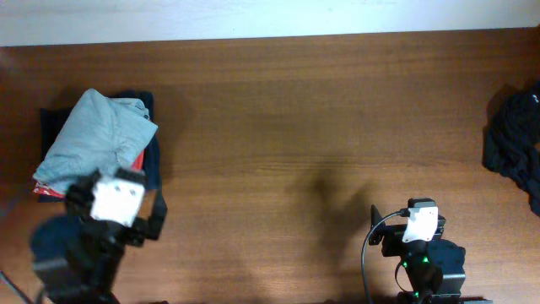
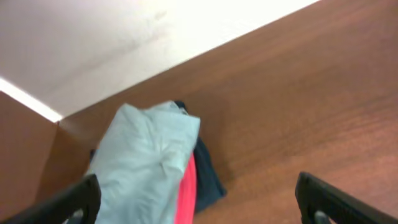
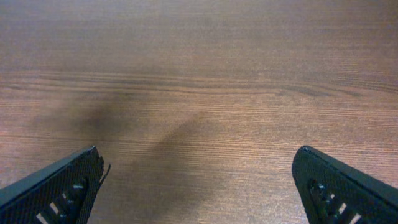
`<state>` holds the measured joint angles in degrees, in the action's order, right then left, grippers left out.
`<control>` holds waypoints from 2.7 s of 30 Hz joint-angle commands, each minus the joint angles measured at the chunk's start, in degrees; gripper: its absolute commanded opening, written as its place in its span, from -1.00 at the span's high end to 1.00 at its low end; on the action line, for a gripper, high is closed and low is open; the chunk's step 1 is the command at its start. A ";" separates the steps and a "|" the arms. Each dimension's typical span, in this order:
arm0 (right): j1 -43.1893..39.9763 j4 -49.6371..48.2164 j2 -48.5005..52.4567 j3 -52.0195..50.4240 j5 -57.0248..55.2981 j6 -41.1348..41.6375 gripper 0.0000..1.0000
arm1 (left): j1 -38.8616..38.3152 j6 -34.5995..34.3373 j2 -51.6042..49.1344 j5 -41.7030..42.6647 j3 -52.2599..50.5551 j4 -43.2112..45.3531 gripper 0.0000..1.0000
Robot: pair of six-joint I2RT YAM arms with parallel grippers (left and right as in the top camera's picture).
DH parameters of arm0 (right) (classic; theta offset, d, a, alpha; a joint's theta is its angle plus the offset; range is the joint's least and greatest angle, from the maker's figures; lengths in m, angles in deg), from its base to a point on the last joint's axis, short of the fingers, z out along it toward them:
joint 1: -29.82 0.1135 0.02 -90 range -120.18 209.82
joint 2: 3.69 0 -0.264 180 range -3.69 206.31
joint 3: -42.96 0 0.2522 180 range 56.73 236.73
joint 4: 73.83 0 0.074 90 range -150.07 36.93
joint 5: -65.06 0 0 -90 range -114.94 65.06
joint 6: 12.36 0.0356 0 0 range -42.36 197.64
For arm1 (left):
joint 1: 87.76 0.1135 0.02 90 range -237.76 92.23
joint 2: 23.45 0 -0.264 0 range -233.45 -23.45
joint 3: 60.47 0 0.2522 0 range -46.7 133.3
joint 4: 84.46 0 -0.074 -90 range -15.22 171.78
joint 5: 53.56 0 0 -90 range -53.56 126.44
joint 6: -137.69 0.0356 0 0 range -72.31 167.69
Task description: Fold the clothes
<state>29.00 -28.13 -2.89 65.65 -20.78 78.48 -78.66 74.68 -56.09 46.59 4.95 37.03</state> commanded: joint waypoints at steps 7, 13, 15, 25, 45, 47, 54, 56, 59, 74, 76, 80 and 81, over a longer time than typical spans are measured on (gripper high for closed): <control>-0.33 -0.04 -0.55 -0.39 0.33 0.02 -0.97 | -0.22 -4.48 17.59 -0.28 -19.74 2.27 -0.99; -0.33 -0.04 -0.55 -0.39 0.33 0.02 -0.97 | -0.22 -4.48 24.28 0.68 -24.79 2.34 -0.99; -0.33 -0.04 -0.55 -0.39 0.33 0.02 -0.97 | -0.22 -4.48 26.03 1.20 -25.99 2.43 -0.99; -0.33 -0.04 -0.55 -0.39 0.33 0.02 -0.97 | -0.31 -4.46 32.33 2.29 -35.41 7.26 -0.99; -0.33 -0.04 -0.55 -0.39 0.33 0.02 -0.97 | -0.96 -4.66 32.20 5.25 -44.02 18.34 -0.99; -0.33 -0.04 -0.55 -0.39 0.33 0.02 -0.97 | -0.96 -4.68 32.20 5.25 -44.02 18.34 -0.99; -0.33 -0.04 -0.55 -0.39 0.33 0.02 -0.97 | -0.96 -4.68 32.20 5.27 -44.02 18.34 -0.99; -0.33 -0.04 -0.55 -0.39 0.33 0.02 -0.97 | -0.96 -4.68 32.20 5.25 -44.02 18.34 -0.99; -0.33 -0.04 -0.55 -0.39 0.33 0.02 -0.97 | -0.96 -4.68 32.20 5.27 -44.02 18.34 -0.99; -0.33 -0.04 -0.55 -0.39 0.33 0.02 -0.97 | -0.96 -4.66 32.20 5.27 -44.02 18.34 -0.99; -0.33 -0.04 -0.55 -0.39 0.33 0.02 -0.97 | -0.96 -4.66 32.20 5.27 -44.02 18.34 -0.99; -0.33 -0.04 -0.55 -0.39 0.33 0.02 -0.97 | -0.96 -4.66 32.20 5.25 -44.02 18.34 -0.99; -0.33 -0.04 -0.55 -0.39 0.33 0.02 -0.97 | -0.96 -4.66 32.20 5.27 -44.02 18.34 -0.99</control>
<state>29.00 -28.11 -2.89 65.65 -20.78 78.48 -79.36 70.59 -24.36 51.03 -38.41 55.04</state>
